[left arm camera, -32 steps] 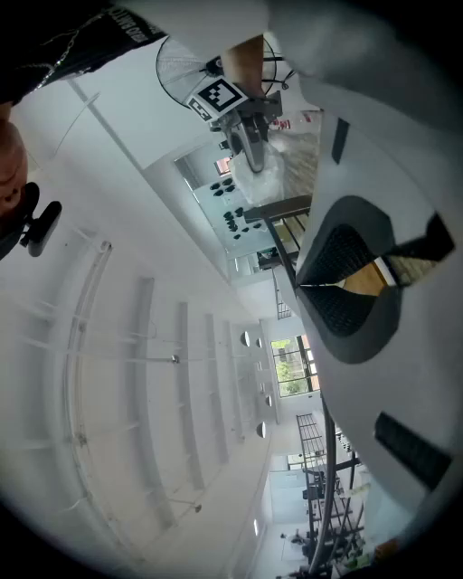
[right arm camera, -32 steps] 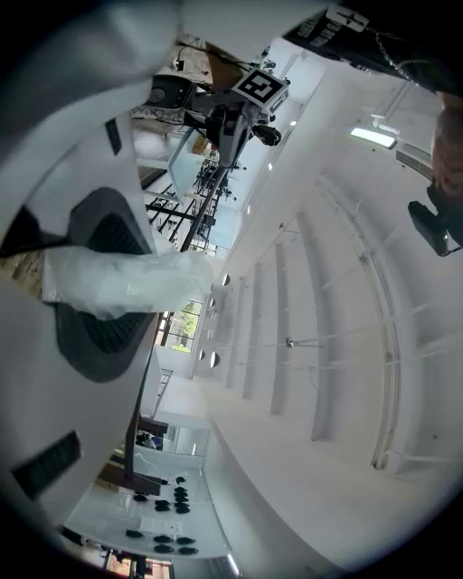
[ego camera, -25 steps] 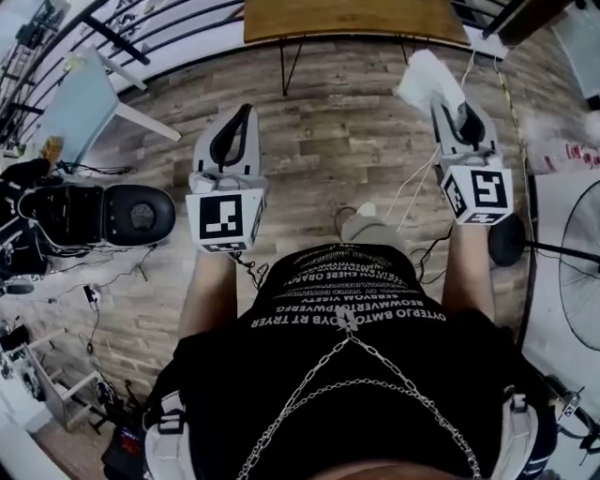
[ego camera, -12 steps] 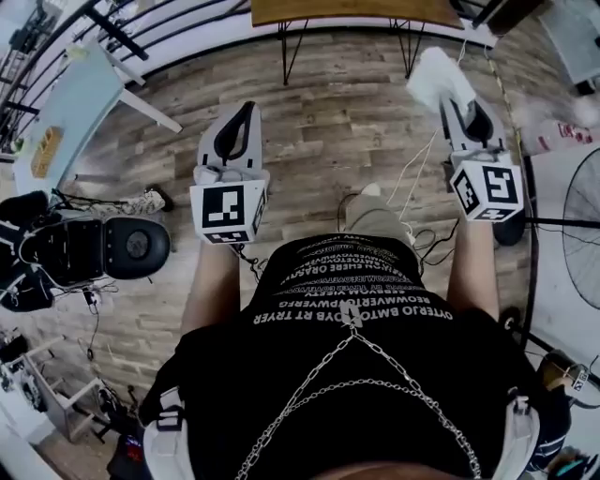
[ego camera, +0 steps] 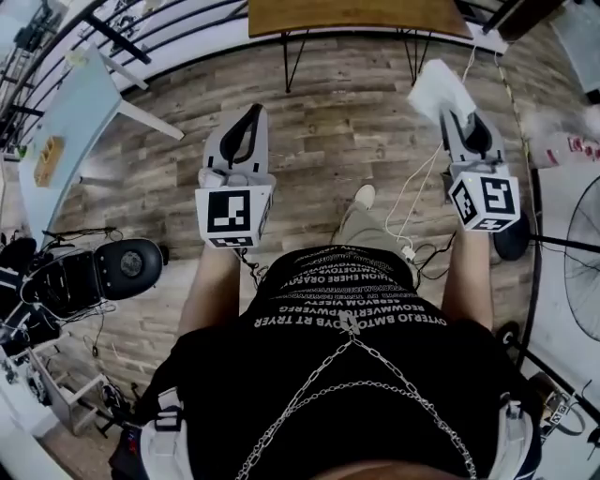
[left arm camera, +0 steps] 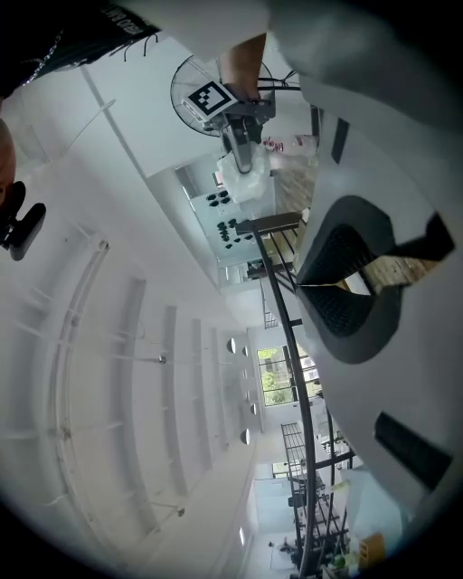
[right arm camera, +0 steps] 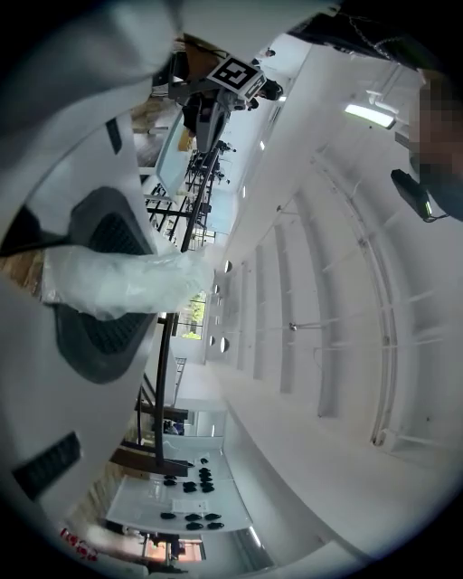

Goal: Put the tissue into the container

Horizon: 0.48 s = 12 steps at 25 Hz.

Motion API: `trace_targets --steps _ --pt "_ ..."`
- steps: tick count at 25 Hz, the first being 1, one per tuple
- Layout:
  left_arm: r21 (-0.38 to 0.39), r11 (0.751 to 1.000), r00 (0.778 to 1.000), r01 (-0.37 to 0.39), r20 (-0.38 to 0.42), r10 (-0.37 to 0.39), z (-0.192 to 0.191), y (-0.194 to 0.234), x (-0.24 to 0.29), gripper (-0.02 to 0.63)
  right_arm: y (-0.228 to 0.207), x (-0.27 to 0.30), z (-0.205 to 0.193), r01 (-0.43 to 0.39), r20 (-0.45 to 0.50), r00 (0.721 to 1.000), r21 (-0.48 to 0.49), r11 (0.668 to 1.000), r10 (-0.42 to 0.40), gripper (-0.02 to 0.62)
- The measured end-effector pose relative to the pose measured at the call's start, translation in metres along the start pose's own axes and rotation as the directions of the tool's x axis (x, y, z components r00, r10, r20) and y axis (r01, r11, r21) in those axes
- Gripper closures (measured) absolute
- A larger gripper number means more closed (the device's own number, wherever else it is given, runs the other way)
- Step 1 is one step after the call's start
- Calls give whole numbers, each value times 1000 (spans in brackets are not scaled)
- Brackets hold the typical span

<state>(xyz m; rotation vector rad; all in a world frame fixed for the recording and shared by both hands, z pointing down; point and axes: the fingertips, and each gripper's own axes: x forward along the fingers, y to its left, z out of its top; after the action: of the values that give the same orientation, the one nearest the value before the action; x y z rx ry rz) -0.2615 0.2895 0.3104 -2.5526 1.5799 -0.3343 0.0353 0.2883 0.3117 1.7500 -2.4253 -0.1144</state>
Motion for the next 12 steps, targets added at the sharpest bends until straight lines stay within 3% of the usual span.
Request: trace_targets --steps 12 --pt "-50 999 1000 2 -19 -3 20 -28 194 577 -114 129 -25 -97 -34 995 -32 995 96 472"
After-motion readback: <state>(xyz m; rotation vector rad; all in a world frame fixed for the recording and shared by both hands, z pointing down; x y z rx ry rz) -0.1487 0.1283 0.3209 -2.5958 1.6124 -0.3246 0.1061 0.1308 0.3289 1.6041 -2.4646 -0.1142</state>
